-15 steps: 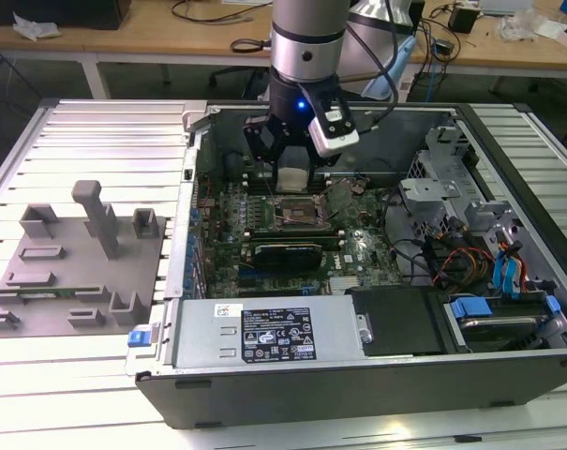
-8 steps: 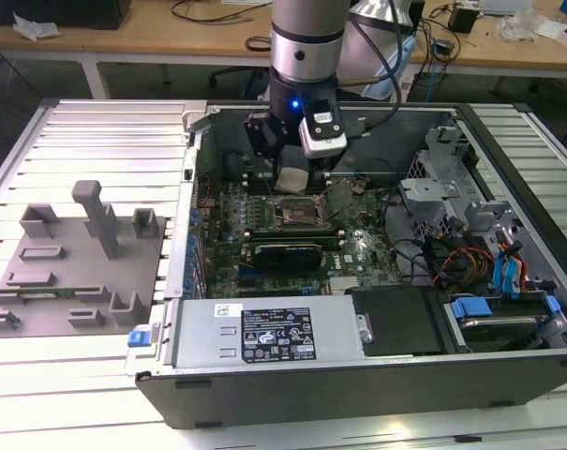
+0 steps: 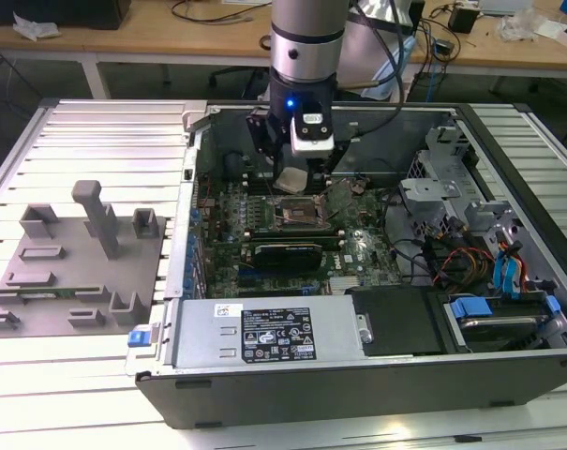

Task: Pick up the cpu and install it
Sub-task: 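Place the cpu into insertion slot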

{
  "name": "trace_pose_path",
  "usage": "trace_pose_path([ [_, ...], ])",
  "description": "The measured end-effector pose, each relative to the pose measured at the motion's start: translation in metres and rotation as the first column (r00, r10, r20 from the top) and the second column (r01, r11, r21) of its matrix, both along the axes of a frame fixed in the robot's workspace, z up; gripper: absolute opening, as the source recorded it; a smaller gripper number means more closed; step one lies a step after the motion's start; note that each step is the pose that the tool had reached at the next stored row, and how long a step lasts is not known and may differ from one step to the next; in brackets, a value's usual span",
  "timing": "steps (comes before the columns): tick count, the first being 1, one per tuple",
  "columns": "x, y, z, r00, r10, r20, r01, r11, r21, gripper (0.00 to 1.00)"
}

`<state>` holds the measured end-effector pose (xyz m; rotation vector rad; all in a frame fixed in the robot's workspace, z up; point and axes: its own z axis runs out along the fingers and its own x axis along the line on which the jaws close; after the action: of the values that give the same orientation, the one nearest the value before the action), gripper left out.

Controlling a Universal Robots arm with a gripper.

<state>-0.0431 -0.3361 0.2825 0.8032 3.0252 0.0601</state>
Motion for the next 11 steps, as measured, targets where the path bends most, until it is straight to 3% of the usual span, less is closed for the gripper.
trace_pose_path([
  [3, 0.0, 0.0, -0.0001, 0.9977, -0.068, 0.0001, 0.068, 0.9977, 0.0, 0.55],
  [4, 0.0, 0.0, -0.0001, 0.9948, -0.102, 0.0, 0.102, 0.9948, 0.0, 0.55],
  [6, 0.0, 0.0, -0.0002, 0.9875, -0.158, 0.0, 0.158, 0.9875, 0.0, 0.55],
  [7, 0.0, 0.0, -0.0002, 0.9814, -0.192, 0.0001, 0.192, 0.9814, 0.0, 0.55],
  [11, 0.0, 0.0, -0.0003, 0.9659, -0.259, 0.0, 0.259, 0.9659, 0.0, 0.55],
])
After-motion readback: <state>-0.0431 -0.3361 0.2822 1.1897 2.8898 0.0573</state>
